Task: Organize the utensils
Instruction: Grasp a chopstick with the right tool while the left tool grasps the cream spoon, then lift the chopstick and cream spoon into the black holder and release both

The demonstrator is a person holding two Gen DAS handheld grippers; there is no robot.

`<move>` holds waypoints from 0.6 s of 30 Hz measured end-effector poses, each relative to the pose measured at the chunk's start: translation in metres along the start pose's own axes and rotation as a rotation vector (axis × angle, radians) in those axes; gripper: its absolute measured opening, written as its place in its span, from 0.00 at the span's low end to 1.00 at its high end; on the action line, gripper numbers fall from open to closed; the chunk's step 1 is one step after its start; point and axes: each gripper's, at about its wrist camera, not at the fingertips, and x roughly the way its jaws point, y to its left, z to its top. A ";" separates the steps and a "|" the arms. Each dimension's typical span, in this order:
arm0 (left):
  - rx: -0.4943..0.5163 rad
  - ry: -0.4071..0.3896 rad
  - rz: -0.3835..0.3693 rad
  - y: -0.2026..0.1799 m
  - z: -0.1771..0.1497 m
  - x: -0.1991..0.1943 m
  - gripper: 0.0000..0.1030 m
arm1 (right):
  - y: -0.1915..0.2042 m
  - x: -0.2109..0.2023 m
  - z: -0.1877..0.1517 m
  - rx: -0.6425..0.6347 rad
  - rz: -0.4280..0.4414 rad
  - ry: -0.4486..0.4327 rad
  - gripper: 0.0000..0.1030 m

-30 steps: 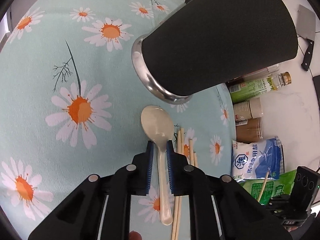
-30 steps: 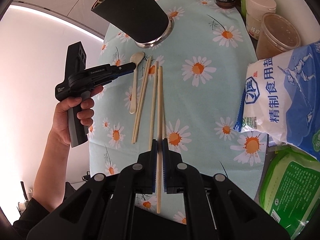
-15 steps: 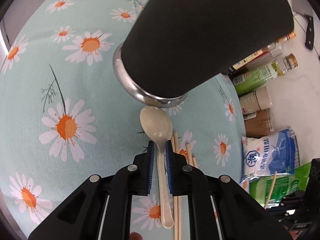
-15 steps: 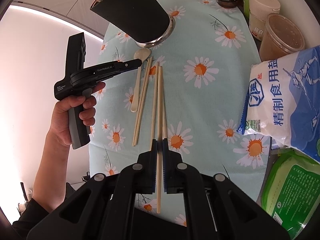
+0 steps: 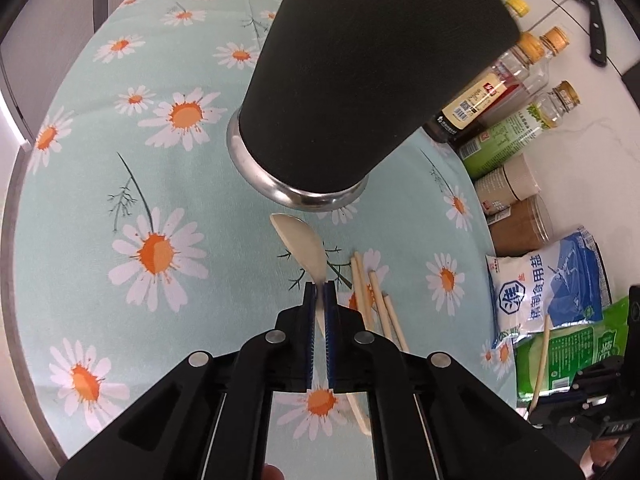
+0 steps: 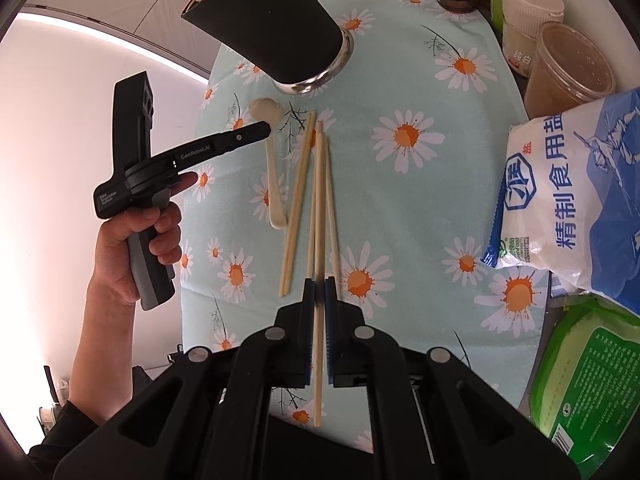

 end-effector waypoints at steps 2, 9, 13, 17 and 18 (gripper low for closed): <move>0.011 -0.011 0.012 0.000 -0.001 -0.005 0.03 | 0.003 0.000 0.001 -0.007 0.001 -0.004 0.06; 0.049 -0.079 0.006 -0.008 -0.005 -0.044 0.03 | 0.018 -0.002 0.011 -0.033 0.009 -0.034 0.06; 0.098 -0.130 0.012 -0.022 -0.009 -0.075 0.03 | 0.028 -0.007 0.021 -0.051 0.029 -0.073 0.06; 0.169 -0.200 0.024 -0.041 -0.011 -0.109 0.03 | 0.043 -0.019 0.036 -0.084 0.046 -0.150 0.06; 0.194 -0.225 0.025 -0.047 -0.011 -0.121 0.03 | 0.046 -0.023 0.039 -0.091 0.047 -0.174 0.06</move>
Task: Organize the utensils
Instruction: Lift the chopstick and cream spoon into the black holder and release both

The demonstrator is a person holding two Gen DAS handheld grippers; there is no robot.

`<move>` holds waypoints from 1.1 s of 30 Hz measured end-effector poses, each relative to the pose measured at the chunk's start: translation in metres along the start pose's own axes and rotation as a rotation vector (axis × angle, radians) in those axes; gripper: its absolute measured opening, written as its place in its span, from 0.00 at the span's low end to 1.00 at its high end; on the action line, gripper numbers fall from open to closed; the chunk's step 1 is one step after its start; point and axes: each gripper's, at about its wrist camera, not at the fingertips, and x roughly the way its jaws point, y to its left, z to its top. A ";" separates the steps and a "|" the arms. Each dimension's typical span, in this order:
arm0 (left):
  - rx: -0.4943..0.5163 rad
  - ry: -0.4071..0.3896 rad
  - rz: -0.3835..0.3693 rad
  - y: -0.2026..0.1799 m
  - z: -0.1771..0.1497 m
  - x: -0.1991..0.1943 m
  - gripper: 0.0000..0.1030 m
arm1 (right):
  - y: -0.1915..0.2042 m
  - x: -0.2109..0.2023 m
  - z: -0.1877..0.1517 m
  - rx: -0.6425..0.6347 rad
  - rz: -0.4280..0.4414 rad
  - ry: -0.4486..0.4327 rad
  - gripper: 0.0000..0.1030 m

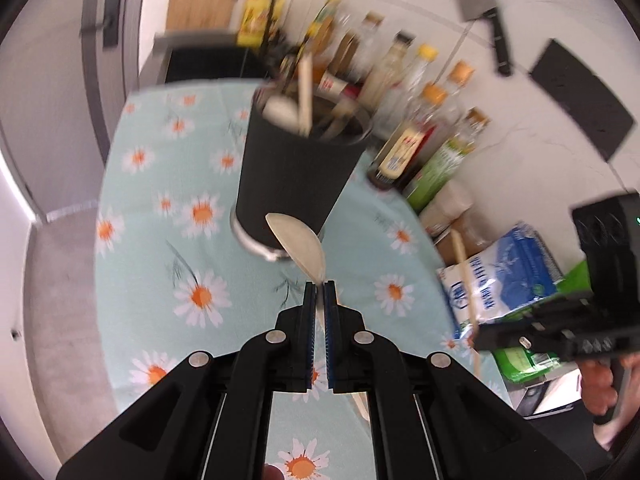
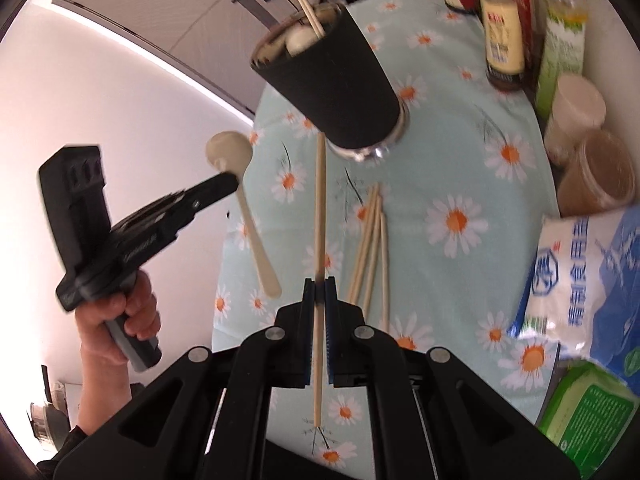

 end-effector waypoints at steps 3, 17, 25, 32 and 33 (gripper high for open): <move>0.054 -0.053 0.005 -0.011 0.010 -0.024 0.03 | 0.010 -0.006 0.013 -0.018 0.005 -0.063 0.06; 0.206 -0.267 0.067 -0.027 0.067 -0.073 0.03 | 0.053 -0.047 0.078 -0.142 -0.068 -0.506 0.06; 0.222 -0.411 0.104 -0.016 0.105 -0.065 0.03 | 0.055 -0.057 0.116 -0.132 -0.071 -0.737 0.06; 0.203 -0.475 0.097 -0.004 0.143 -0.045 0.03 | 0.047 -0.061 0.148 -0.124 -0.070 -0.836 0.06; 0.201 -0.476 0.092 -0.003 0.148 -0.042 0.03 | 0.047 -0.060 0.151 -0.124 -0.074 -0.837 0.06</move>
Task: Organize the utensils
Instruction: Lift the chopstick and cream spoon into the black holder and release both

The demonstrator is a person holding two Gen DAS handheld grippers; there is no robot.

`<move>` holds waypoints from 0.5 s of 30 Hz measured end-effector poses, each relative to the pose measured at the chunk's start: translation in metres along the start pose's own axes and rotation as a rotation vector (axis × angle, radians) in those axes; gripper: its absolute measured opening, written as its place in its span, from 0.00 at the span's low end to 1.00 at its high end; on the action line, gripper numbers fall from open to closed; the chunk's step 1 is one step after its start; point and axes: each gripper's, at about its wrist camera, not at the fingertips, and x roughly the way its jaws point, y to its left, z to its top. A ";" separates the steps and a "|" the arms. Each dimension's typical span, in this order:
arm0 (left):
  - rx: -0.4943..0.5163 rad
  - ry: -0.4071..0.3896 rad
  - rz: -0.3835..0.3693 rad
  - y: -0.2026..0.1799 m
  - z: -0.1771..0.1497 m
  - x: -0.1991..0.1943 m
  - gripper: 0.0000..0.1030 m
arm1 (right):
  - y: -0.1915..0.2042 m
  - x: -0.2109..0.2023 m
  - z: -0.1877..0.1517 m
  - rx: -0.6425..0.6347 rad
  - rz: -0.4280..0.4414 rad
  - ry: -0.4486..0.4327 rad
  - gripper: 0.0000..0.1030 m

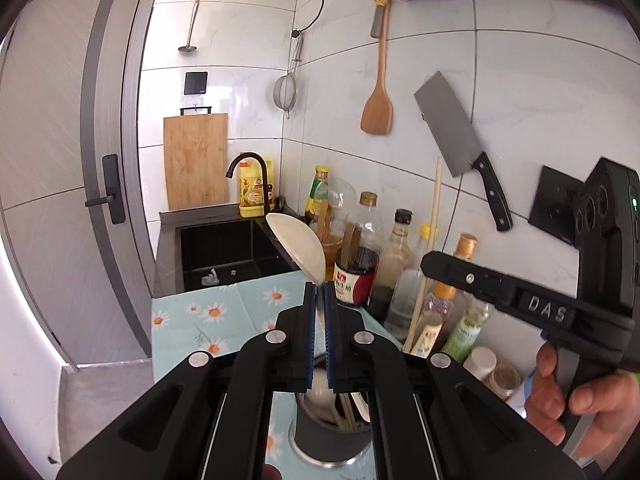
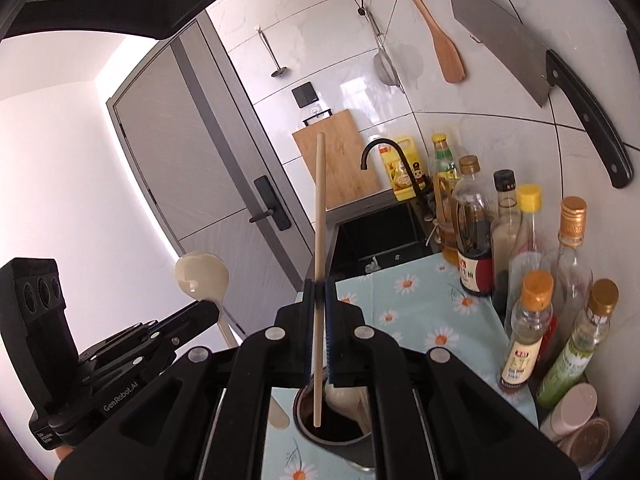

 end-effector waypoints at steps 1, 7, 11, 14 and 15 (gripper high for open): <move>0.000 -0.002 -0.002 0.001 0.002 0.003 0.03 | 0.000 0.002 -0.001 -0.002 -0.002 -0.001 0.06; 0.041 0.011 -0.015 -0.003 0.003 0.024 0.03 | -0.009 0.026 -0.005 -0.004 -0.036 0.033 0.06; 0.070 0.052 -0.015 -0.006 -0.006 0.042 0.03 | -0.011 0.040 -0.012 -0.008 -0.047 0.074 0.06; 0.109 0.100 -0.022 -0.012 -0.017 0.057 0.04 | -0.012 0.047 -0.019 -0.006 -0.041 0.110 0.06; 0.114 0.119 -0.030 -0.013 -0.021 0.062 0.04 | -0.012 0.048 -0.021 -0.007 -0.046 0.116 0.06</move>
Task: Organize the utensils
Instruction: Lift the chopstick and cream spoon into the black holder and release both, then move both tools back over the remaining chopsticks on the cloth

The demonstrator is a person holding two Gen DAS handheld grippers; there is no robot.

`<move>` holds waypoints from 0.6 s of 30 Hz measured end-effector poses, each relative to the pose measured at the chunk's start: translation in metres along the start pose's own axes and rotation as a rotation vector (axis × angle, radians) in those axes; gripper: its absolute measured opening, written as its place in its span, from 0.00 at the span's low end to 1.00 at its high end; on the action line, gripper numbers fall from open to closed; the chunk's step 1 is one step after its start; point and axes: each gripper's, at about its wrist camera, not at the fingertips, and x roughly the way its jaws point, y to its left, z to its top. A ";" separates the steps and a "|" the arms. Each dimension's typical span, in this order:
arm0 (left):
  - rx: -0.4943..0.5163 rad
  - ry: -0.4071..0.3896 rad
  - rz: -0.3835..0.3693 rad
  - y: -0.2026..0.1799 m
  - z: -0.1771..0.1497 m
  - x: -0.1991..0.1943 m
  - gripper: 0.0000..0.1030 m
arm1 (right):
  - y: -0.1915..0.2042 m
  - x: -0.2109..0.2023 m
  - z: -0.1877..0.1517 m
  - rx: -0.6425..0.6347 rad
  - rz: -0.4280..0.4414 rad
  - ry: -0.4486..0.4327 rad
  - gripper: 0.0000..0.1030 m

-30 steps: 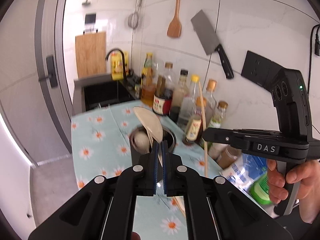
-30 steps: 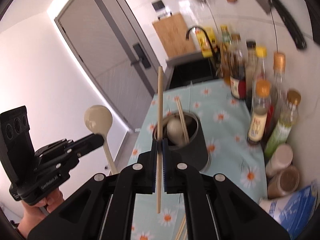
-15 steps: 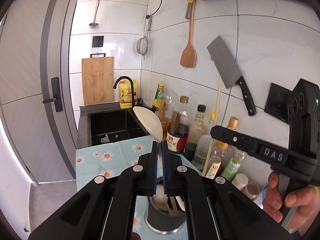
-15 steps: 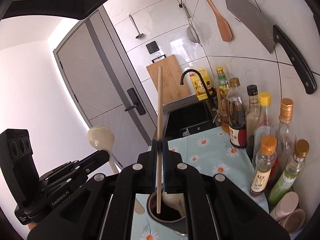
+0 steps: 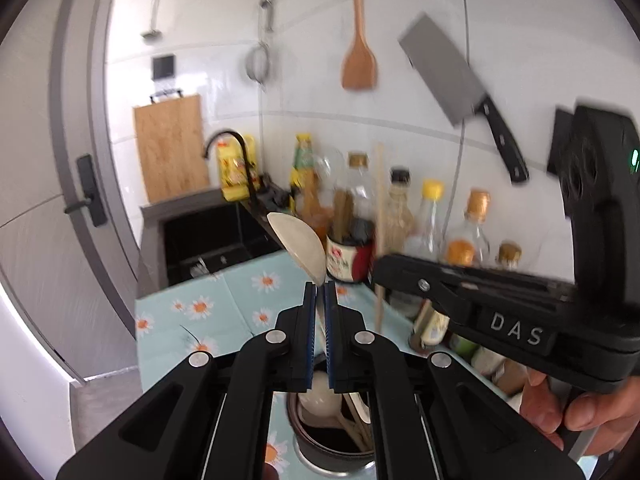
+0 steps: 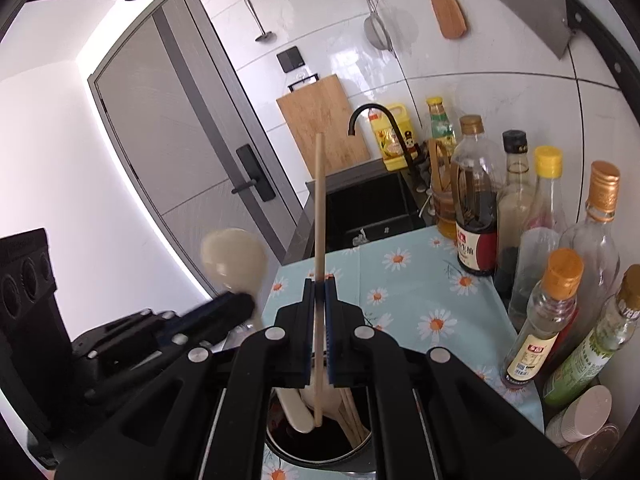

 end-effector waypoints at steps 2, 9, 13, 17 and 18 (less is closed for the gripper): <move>-0.007 0.032 -0.013 -0.001 -0.008 0.008 0.05 | -0.001 0.002 -0.003 0.009 0.000 0.012 0.09; -0.050 0.066 -0.040 0.006 -0.022 0.005 0.57 | -0.026 -0.002 -0.007 0.149 0.019 0.054 0.35; -0.048 0.059 -0.023 0.007 -0.019 -0.007 0.57 | -0.029 -0.014 -0.003 0.181 0.031 0.049 0.35; -0.062 0.052 -0.020 0.008 -0.017 -0.020 0.57 | -0.024 -0.029 -0.003 0.177 0.040 0.040 0.35; -0.064 0.050 -0.020 0.008 -0.017 -0.024 0.57 | -0.023 -0.032 -0.003 0.174 0.041 0.039 0.35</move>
